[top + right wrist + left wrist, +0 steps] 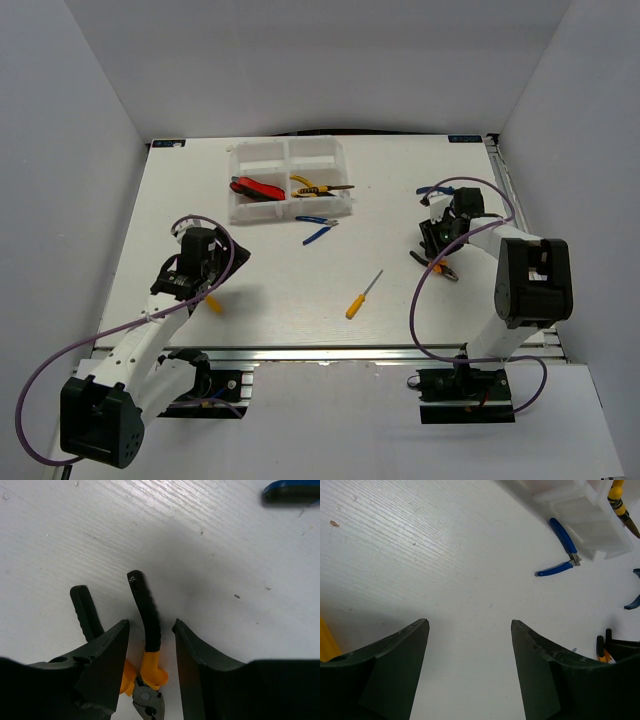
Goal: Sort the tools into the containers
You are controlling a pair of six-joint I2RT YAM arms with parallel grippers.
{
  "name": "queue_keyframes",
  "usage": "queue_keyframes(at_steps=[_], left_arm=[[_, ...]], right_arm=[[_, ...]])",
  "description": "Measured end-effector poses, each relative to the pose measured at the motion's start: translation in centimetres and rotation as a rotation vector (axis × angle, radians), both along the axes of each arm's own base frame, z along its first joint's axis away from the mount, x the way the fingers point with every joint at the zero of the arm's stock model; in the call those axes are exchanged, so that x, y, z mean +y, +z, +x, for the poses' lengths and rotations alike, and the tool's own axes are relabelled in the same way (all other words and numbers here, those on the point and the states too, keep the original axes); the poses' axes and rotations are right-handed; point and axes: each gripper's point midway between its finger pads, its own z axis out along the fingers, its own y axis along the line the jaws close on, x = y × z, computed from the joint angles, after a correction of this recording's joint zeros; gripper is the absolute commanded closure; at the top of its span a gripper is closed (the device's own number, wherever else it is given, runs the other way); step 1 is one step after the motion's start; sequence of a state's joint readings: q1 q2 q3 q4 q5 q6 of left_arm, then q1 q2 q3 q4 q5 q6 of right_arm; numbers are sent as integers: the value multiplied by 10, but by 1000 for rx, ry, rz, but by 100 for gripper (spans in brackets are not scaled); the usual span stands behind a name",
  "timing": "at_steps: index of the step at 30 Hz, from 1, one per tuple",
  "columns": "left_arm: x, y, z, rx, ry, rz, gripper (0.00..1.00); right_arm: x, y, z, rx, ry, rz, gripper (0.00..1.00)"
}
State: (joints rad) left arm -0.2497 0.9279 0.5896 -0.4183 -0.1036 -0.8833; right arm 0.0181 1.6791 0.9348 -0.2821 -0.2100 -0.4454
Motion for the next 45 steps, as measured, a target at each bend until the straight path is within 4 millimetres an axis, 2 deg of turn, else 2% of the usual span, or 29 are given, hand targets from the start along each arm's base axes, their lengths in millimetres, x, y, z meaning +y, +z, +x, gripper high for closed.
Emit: queue_keyframes(at_steps=[3, 4, 5, 12, 14, 22, 24, 26, 28, 32, 38, 42, 45], left_arm=[[0, 0, 0, -3, 0, -1, 22], [0, 1, 1, -4, 0, -2, 22], [0, 1, 1, -5, 0, -2, 22], [0, 1, 2, -8, 0, -3, 22], [0, 1, 1, -8, 0, -3, 22], [0, 2, 1, -12, 0, -4, 22], [0, 4, 1, -18, 0, -5, 22], [0, 6, 2, -25, 0, -7, 22], [-1, 8, 3, -35, 0, -9, 22], [-1, 12, 5, -54, 0, -14, 22], [-3, 17, 5, -74, -6, -25, 22], [-3, 23, 4, -93, -7, -29, 22], [-2, 29, 2, -110, -6, -34, 22]], right_arm=[[-1, -1, 2, -5, 3, -11, 57], [-2, -1, 2, -7, 3, -15, 60], [-2, -1, 3, -9, 4, -18, 68], [-4, -2, 7, -28, 18, -33, 90], [-4, -2, 7, -30, 21, -36, 100], [2, 3, 6, -39, 69, -18, 100], [8, 11, 8, -39, 87, 2, 100], [19, 28, 17, -71, 118, 25, 100], [39, 54, 32, -134, 165, 55, 100], [92, 119, 62, -296, 288, 122, 100], [196, 207, 93, -509, 481, 257, 100], [258, 243, 122, -636, 565, 349, 100], [287, 245, 140, -684, 590, 392, 100]])
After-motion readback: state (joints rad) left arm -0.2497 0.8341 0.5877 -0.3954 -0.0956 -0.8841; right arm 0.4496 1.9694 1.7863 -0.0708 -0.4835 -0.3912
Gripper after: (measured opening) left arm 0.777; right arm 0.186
